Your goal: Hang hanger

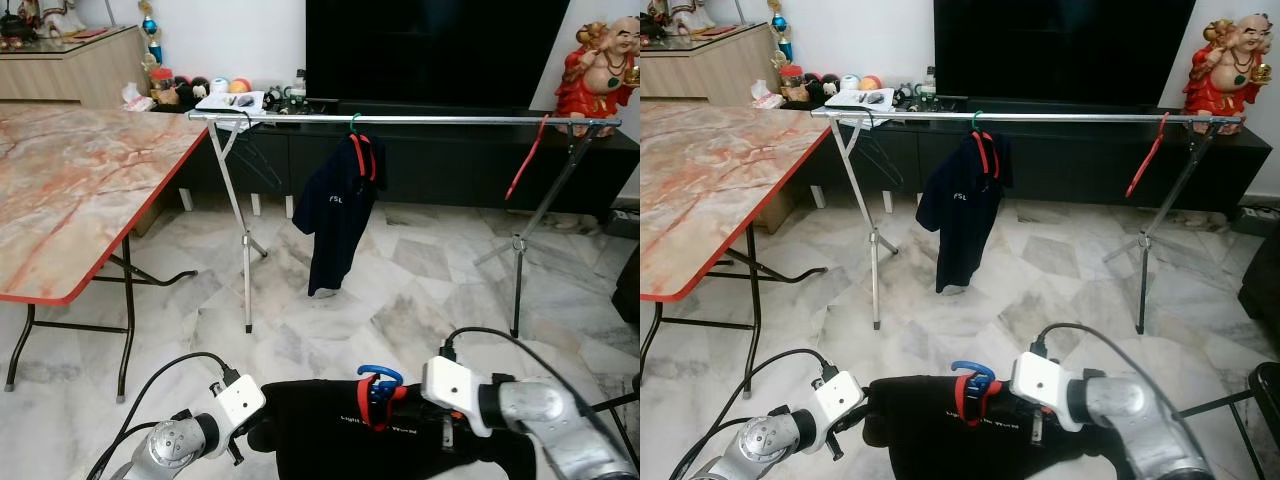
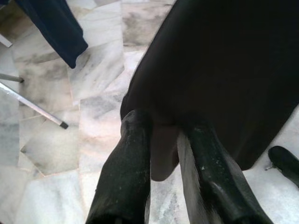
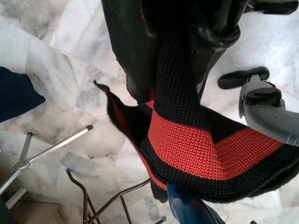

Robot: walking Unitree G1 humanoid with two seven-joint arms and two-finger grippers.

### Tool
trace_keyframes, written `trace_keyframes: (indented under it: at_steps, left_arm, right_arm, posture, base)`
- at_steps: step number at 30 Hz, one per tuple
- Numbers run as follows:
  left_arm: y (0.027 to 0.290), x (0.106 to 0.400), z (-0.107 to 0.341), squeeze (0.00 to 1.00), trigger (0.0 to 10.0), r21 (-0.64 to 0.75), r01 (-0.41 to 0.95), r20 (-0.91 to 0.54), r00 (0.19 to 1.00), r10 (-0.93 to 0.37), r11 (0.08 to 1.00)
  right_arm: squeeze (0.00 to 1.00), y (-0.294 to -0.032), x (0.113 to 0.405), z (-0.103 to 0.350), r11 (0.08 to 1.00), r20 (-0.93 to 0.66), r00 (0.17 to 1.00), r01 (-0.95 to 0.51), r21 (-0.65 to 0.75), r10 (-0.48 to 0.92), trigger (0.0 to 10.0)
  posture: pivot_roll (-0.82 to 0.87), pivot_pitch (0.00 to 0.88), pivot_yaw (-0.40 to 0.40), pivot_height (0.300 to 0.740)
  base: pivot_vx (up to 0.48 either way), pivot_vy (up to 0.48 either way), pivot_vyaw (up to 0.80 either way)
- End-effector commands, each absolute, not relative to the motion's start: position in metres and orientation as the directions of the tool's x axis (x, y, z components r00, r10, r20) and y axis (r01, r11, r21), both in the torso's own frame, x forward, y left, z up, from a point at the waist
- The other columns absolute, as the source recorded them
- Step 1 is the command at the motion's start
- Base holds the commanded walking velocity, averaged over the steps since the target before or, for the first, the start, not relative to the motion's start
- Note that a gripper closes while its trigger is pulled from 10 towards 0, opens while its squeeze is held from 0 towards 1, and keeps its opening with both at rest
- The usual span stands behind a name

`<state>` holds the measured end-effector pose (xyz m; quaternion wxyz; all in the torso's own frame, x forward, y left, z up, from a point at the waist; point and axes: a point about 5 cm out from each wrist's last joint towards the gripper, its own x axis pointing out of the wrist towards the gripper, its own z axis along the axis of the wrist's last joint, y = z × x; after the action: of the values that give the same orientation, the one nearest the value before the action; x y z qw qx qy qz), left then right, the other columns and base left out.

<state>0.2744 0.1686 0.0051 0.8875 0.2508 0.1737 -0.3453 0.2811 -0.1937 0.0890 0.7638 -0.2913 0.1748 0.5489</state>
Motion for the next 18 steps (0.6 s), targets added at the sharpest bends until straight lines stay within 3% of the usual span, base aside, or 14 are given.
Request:
trace_keyframes:
  at_steps: [1,7,18]
  left_arm:
    - [0.175,0.279,0.009,0.97,10.0,0.339,0.669,-0.476,0.729,-0.493,0.662]
    - [0.180,0.280,0.009,1.00,10.0,0.315,0.651,-0.472,0.739,-0.480,0.691]
    - [0.178,0.273,0.001,1.00,10.0,0.205,0.737,-0.551,0.631,-0.546,0.644]
  right_arm:
    - [0.00,-0.194,0.281,0.098,0.228,-0.560,0.346,-0.935,-0.271,0.753,10.0]
    - [0.00,-0.194,0.276,0.101,0.230,-0.564,0.343,-0.937,-0.263,0.752,10.0]
    - [0.00,-0.188,0.273,0.112,0.218,-0.541,0.336,-0.937,-0.272,0.771,10.0]
  posture:
    - [0.10,0.001,-0.001,0.740]
    - [0.10,0.009,0.000,0.740]
    - [0.08,0.027,0.001,0.740]
  base:
    - [0.000,0.000,0.00]
    - [0.000,0.000,0.00]
    - [0.000,0.000,0.00]
